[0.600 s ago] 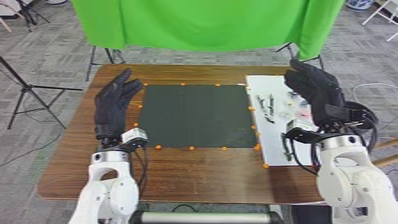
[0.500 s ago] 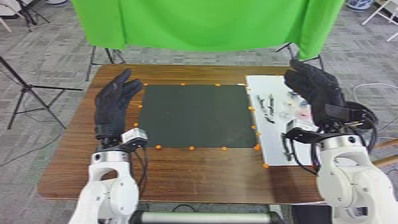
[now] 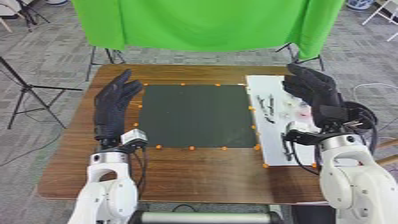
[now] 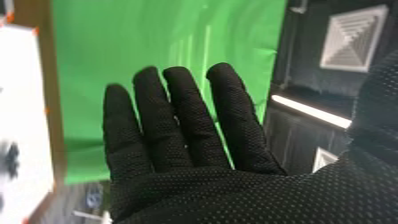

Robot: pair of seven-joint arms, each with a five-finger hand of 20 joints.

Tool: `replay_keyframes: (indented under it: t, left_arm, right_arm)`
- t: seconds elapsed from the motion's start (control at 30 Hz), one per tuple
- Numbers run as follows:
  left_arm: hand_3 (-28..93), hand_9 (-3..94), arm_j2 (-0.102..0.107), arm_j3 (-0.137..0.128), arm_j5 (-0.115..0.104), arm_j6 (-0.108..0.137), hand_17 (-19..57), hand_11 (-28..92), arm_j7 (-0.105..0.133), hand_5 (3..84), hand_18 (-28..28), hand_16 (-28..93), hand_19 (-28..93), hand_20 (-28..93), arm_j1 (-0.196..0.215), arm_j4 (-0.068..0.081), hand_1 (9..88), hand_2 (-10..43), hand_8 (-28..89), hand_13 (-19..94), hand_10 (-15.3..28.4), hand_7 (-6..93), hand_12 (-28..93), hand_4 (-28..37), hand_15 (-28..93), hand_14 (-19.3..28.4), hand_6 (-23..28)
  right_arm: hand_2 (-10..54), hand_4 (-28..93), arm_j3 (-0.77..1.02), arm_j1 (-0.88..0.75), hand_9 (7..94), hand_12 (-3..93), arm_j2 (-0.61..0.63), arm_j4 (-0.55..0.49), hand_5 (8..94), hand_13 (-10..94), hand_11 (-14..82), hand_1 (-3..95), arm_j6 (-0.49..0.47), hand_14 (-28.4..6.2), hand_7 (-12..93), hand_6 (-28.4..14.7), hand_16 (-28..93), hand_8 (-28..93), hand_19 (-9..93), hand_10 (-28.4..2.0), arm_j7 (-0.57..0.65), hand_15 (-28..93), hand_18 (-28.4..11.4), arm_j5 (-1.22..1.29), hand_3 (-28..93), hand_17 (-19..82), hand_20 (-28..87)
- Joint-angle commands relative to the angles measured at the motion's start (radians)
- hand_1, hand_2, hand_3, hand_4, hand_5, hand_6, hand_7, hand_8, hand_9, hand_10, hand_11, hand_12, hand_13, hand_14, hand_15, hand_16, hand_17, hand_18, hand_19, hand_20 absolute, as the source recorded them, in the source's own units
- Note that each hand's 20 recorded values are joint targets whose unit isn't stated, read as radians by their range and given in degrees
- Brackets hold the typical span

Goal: Arrange flowers

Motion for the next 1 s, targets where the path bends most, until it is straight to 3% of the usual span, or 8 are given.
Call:
replay_keyframes:
  t: [0.03, 0.13, 0.23, 0.43, 0.53, 0.7, 1.0]
  left_arm:
    - [69, 50.4, 0.027, -0.036, 0.012, 0.015, 10.6, 20, -0.026, 49.6, 12.2, -2, 11, 20, 0.066, -0.035, 24.5, -2.7, -6, 40, 15.1, 10.0, 12, -26.2, 22, 18.9, 4.3]
    - [69, 50.3, 0.047, -0.055, 0.015, 0.017, 10.6, 20, -0.028, 49.6, 12.2, -2, 11, 20, 0.085, -0.045, 24.5, -2.7, -6, 40, 15.2, 10.0, 12, -26.2, 22, 18.9, 4.3]
    - [69, 50.3, 0.068, -0.076, 0.016, 0.029, 10.6, 20, -0.031, 49.7, 12.2, -2, 11, 20, 0.103, -0.057, 24.6, -2.6, -6, 40, 15.1, 10.0, 12, -26.2, 22, 18.9, 4.2]
    - [69, 50.3, 0.081, -0.104, 0.017, 0.041, 10.5, 20, -0.028, 49.7, 12.3, -2, 11, 20, 0.135, -0.078, 24.7, -2.7, -6, 40, 15.1, 10.1, 12, -26.0, 22, 18.9, 4.3]
    - [69, 50.4, 0.085, -0.117, 0.023, 0.037, 10.6, 20, -0.019, 49.7, 12.4, -2, 12, 20, 0.148, -0.080, 25.1, -3.0, -6, 40, 15.1, 10.0, 12, -25.9, 22, 18.9, 4.3]
    - [67, 50.5, 0.092, -0.134, 0.034, 0.038, 11.1, 20, -0.025, 49.8, 12.4, -2, 12, 20, 0.172, -0.087, 29.6, -4.7, -6, 41, 15.0, 10.3, 12, -23.9, 22, 18.9, 4.2]
    - [66, 50.4, 0.093, -0.143, 0.030, 0.036, 11.3, 21, -0.024, 49.9, 12.3, -2, 12, 20, 0.183, -0.092, 30.5, -4.9, -7, 41, 14.8, 10.7, 12, -21.8, 23, 18.7, 4.1]
  right_arm:
    - [-9.5, -19, -0.028, -0.034, 54.1, 17.3, 0.006, -0.054, 49.5, 51, 7.8, 13.0, 0.084, -16.6, 11, -4.4, 17, -8, 23, -16.9, 0.124, 17, -17.7, -0.252, 68, 29, 32]
    - [-9.5, -23, -0.046, -0.045, 56.9, 18.9, 0.016, -0.069, 51.9, 57, 10.5, 15.5, 0.105, -16.2, 12, -5.4, 21, -8, 31, -16.8, 0.186, 18, -17.3, -0.408, 67, 35, 37]
    - [-9.5, -24, -0.072, -0.054, 59.6, 20.0, 0.032, -0.082, 53.8, 61, 14.9, 18.9, 0.137, -16.0, 14, -5.3, 24, -8, 46, -16.4, 0.263, 25, -17.5, -0.544, 68, 37, 41]
    - [-9.5, -24, -0.101, -0.090, 64.5, 24.1, 0.069, -0.102, 57.6, 65, 20.7, 25.6, 0.131, -15.0, 19, -4.1, 26, -8, 65, -16.7, 0.379, 42, -18.7, -0.799, 69, 38, 44]
    - [-9.5, -24, -0.112, -0.121, 65.3, 25.2, 0.094, -0.119, 58.8, 65, 22.8, 27.6, 0.118, -14.4, 21, -3.6, 26, -8, 68, -16.3, 0.432, 46, -19.1, -0.913, 69, 38, 44]
    - [-9.5, -25, -0.120, -0.158, 67.2, 26.5, 0.126, -0.143, 61.2, 66, 25.6, 29.7, 0.039, -13.8, 21, -3.2, 27, -8, 73, -15.3, 0.510, 51, -19.8, -1.019, 70, 38, 46]
    - [-9.5, -26, -0.142, -0.195, 73.1, 25.8, 0.166, -0.149, 66.4, 71, 27.0, 32.7, -0.062, -11.7, 20, -2.7, 29, -8, 80, -13.7, 0.624, 55, -20.0, -1.063, 70, 41, 47]
